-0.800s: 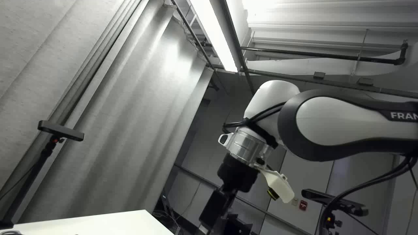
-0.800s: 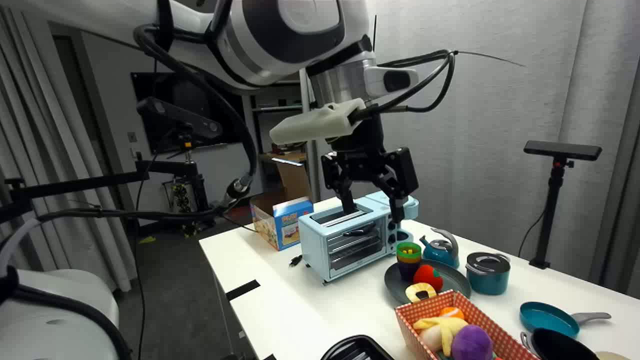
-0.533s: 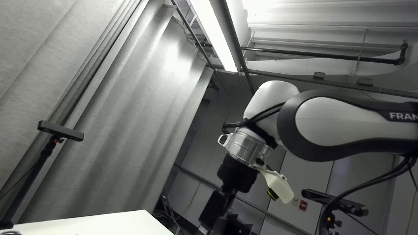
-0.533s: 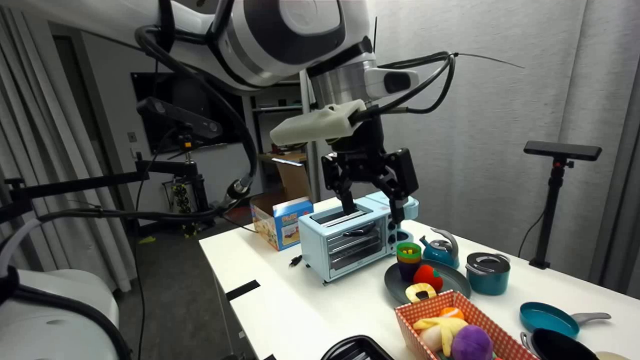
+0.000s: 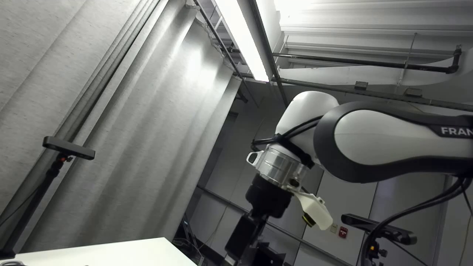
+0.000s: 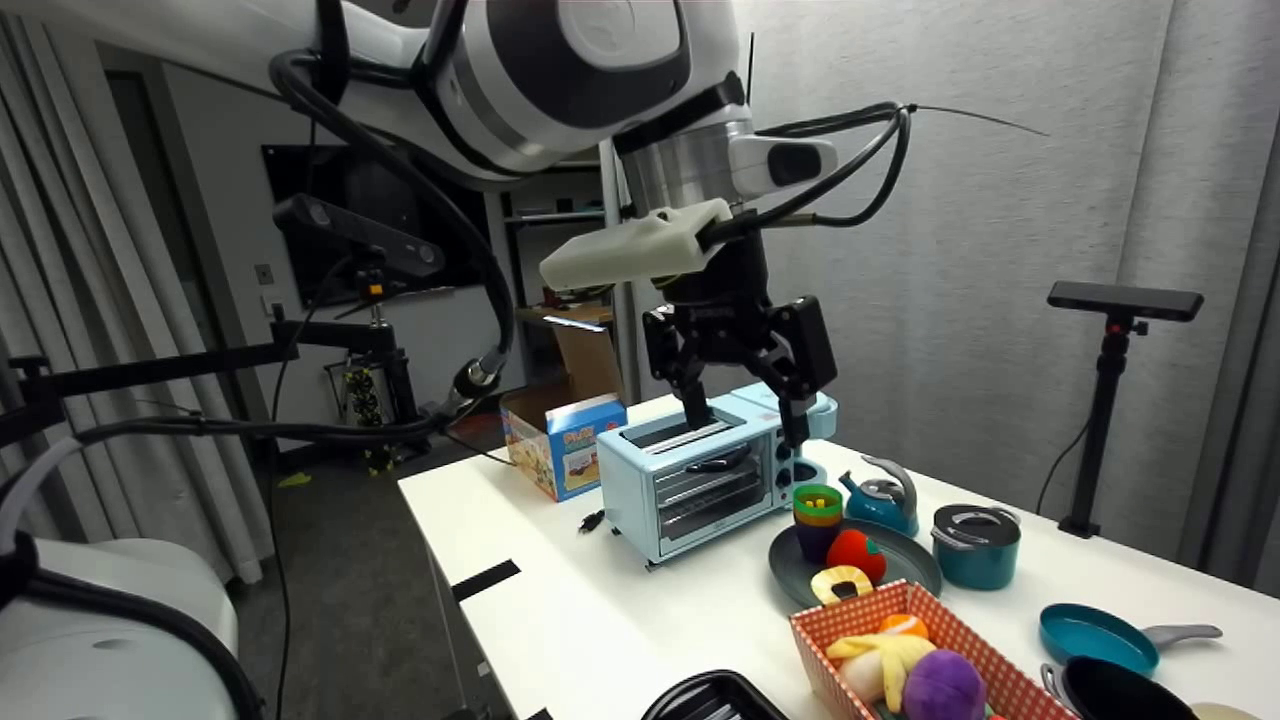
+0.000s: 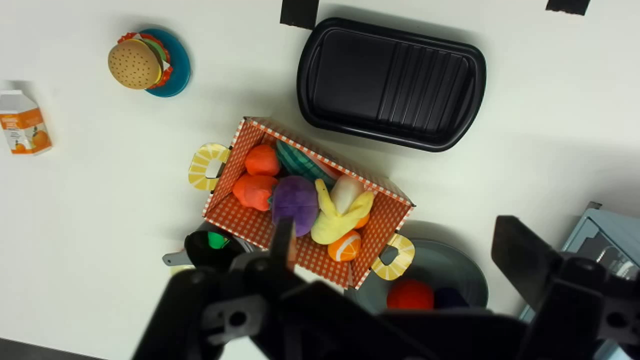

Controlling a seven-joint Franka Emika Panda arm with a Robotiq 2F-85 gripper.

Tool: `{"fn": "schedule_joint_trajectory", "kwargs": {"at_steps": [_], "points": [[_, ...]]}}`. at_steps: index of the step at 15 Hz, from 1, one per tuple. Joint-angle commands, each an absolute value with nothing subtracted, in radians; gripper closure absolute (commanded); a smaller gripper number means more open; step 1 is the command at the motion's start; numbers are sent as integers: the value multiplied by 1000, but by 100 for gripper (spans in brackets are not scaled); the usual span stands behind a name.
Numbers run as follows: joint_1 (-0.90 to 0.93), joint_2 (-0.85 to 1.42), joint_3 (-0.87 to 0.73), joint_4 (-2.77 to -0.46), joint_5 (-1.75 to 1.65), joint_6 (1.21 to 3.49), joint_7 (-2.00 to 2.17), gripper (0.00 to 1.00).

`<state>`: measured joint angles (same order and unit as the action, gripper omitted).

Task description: Put the orange object in the brown box, then remove the purple and yellow objects and put them on the table

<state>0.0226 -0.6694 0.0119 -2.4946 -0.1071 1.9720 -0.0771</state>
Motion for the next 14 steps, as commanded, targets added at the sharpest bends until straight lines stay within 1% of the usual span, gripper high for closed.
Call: {"fn": "schedule_joint_trajectory", "kwargs": {"at_steps": [1, 7, 11, 14], "points": [[24, -669, 11, -2493, -108, 1970, -76, 0], [24, -629, 7, -2501, -119, 2015, -86, 0], [16, -544, 8, -2510, -128, 2115, -70, 0], [10, -465, 5, -2519, -127, 2240, -61, 0]]}}
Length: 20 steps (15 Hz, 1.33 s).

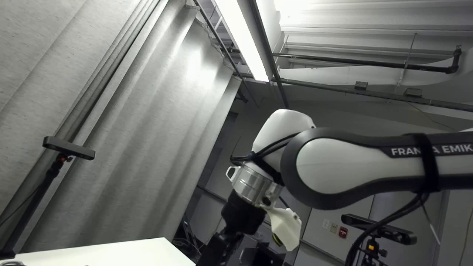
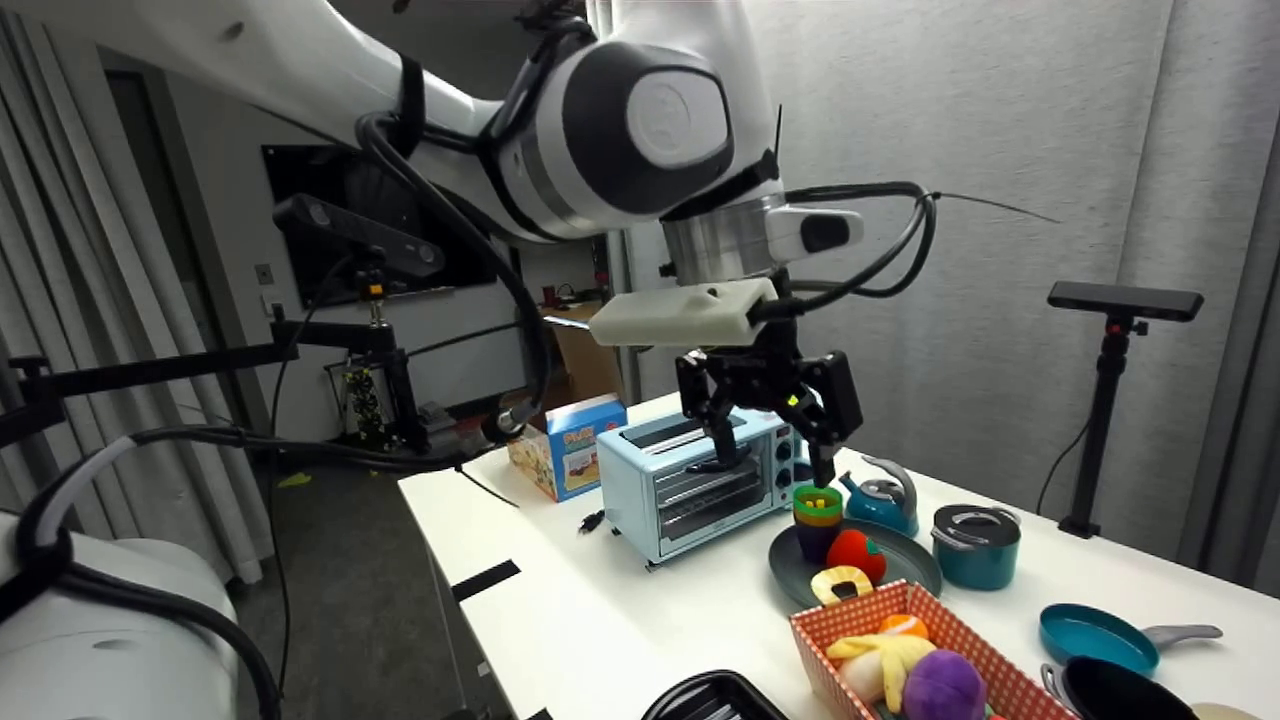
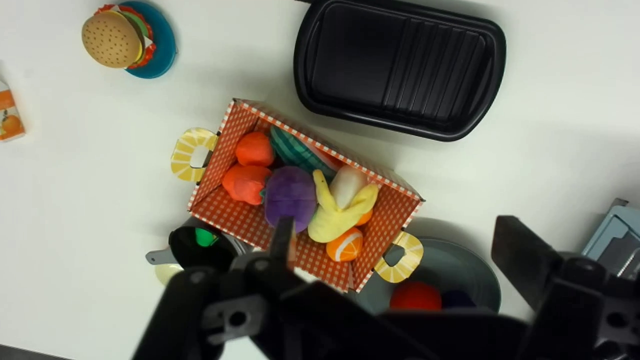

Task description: Put the orange object in the brown box, then remove the purple and yellow objects and put them on the table

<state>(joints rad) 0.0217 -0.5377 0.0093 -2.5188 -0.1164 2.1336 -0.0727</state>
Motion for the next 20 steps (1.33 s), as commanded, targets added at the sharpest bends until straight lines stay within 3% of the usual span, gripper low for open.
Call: {"fn": "schedule_joint_trajectory", "kwargs": {"at_steps": [1, 10, 20], "points": [[11, -433, 5, -2517, -126, 2289, -62, 0], [21, -108, 36, -2411, -183, 2593, -72, 0], [33, -88, 50, -2389, -186, 2598, -76, 0]]}}
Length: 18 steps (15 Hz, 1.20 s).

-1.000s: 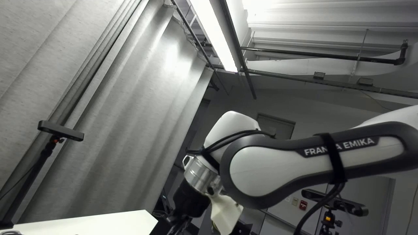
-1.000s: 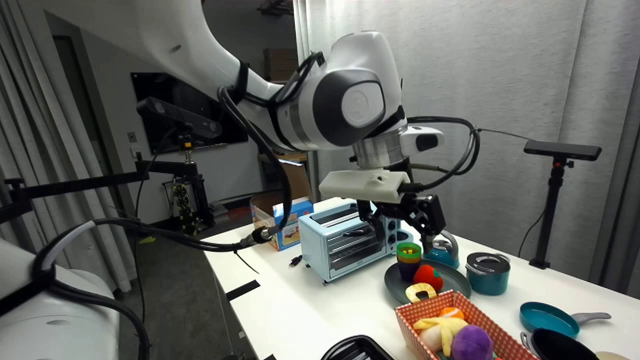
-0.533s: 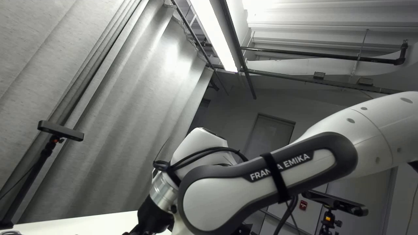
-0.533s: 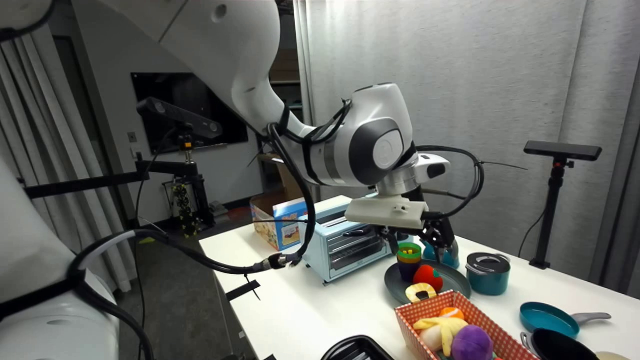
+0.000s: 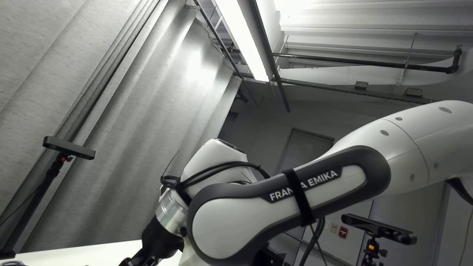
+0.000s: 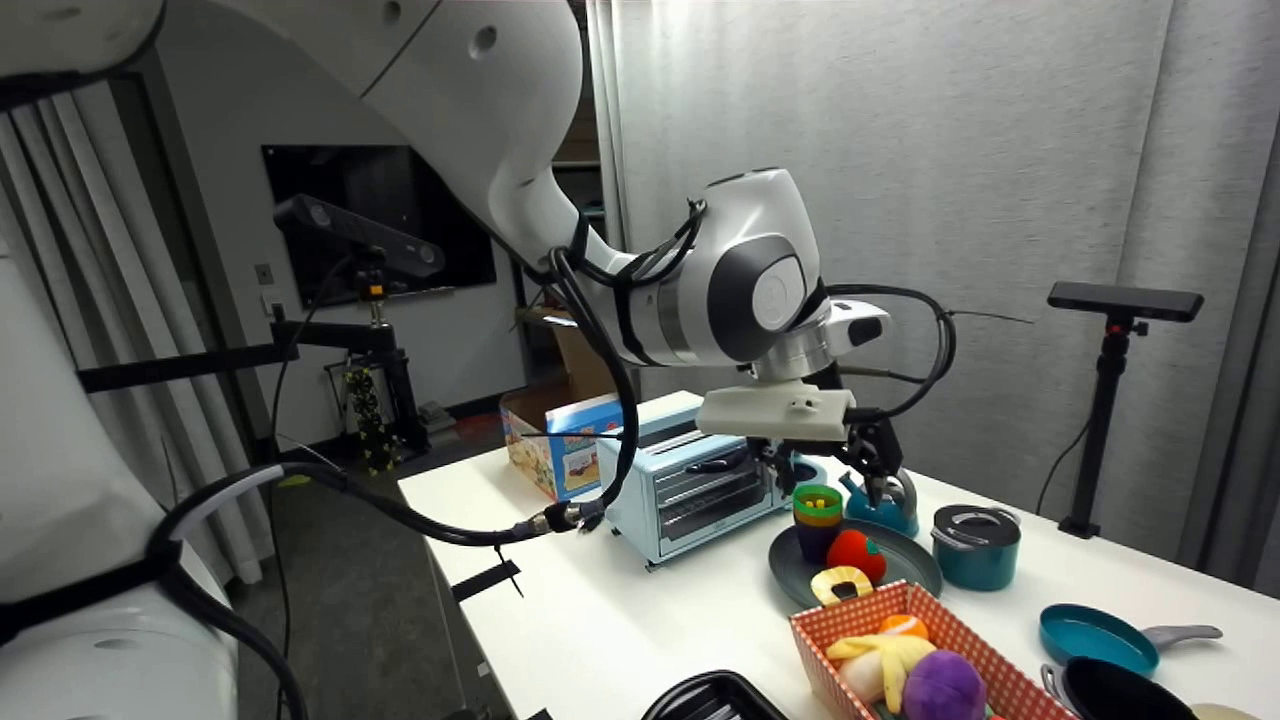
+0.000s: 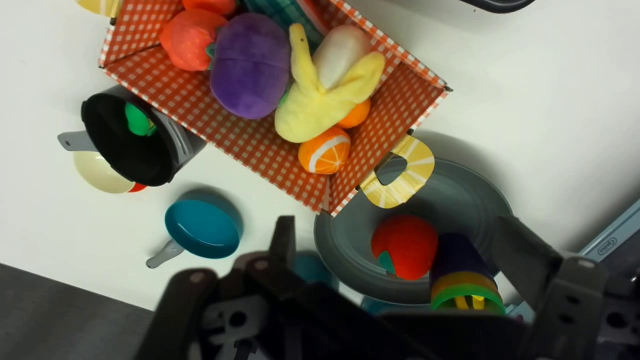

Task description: Put the orange object in the brown box, then remove the purple and yellow objects and put them on the table

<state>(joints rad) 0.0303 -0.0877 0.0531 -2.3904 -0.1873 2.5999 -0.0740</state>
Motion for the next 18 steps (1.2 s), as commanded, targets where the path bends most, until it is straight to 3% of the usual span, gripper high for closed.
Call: {"fn": "schedule_joint_trajectory", "kwargs": {"at_steps": [1, 8, 18], "points": [[33, -88, 50, -2389, -186, 2598, -76, 0], [24, 137, 31, -2276, -25, 2620, -335, 0], [-80, 419, 160, -1964, 112, 2664, -625, 0]]}}
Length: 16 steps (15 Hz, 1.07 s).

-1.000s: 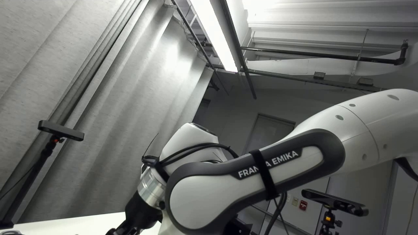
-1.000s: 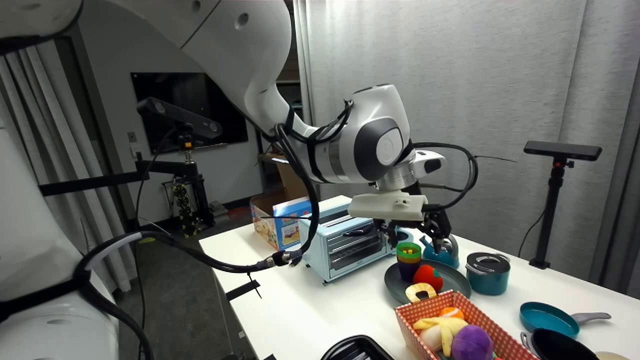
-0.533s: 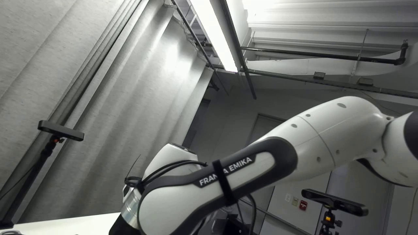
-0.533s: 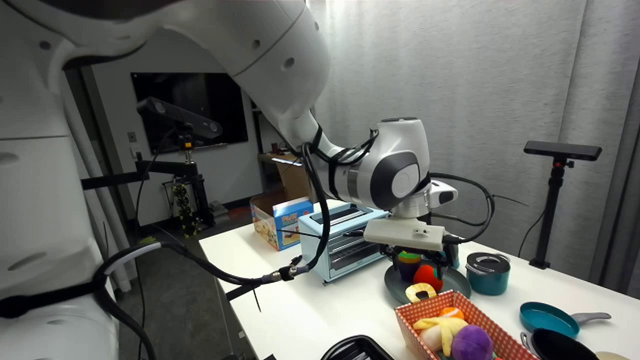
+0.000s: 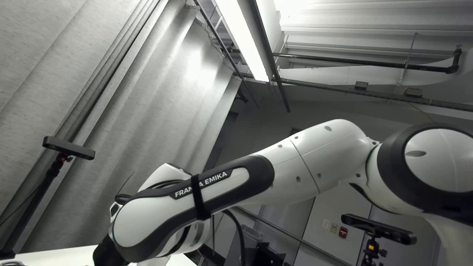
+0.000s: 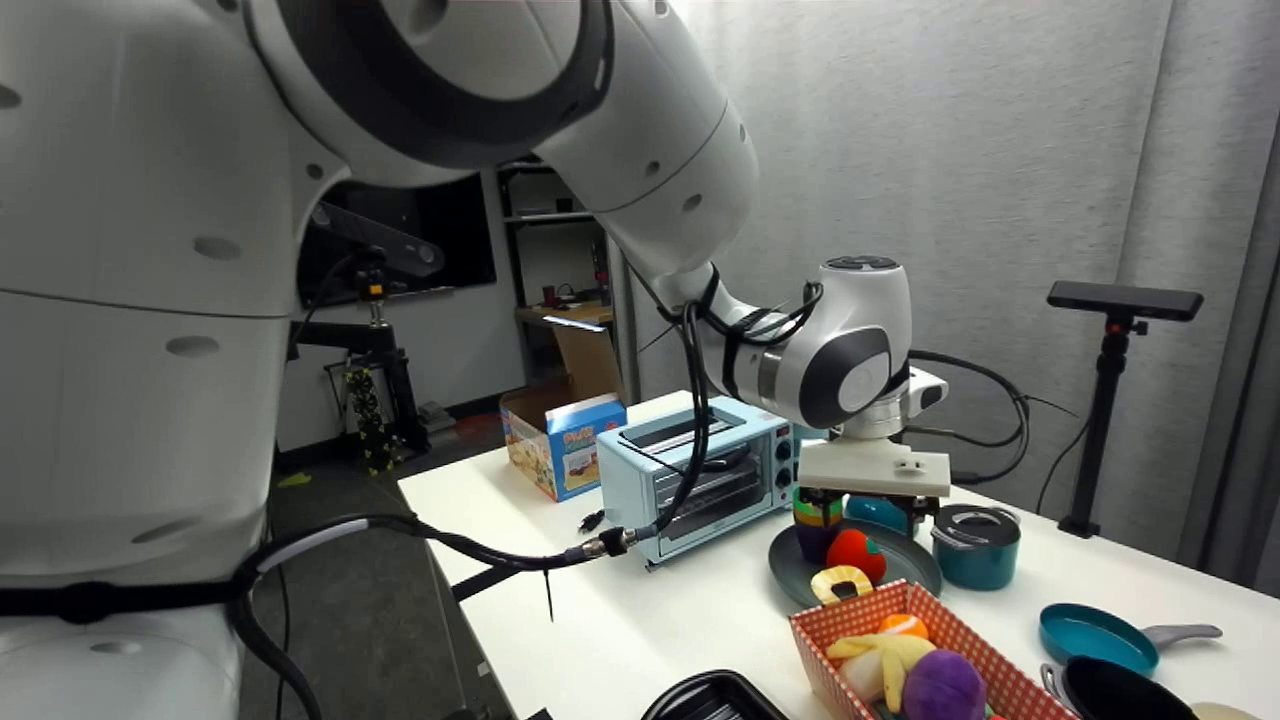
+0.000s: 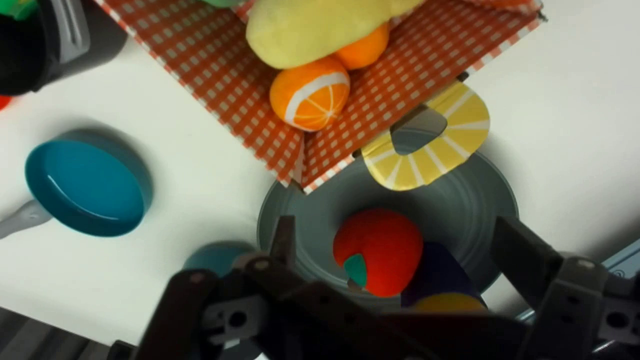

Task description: Put the orange object in the brown box, then remove the purple and yellow objects and put them on the table

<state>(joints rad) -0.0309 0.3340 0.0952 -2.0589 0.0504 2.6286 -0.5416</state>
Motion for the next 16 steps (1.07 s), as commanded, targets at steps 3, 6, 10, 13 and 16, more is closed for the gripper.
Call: {"fn": "schedule_joint_trajectory", "kwargs": {"at_steps": [3, 6, 10, 13, 16], "points": [[-109, 491, 220, -1896, 152, 2692, -681, 0], [-133, 562, 268, -1839, 169, 2714, -719, 0], [-130, 666, 278, -1753, 135, 2744, -700, 0], [-138, 741, 285, -1691, 126, 2752, -699, 0], [-138, 815, 291, -1620, 121, 2743, -692, 0]]}}
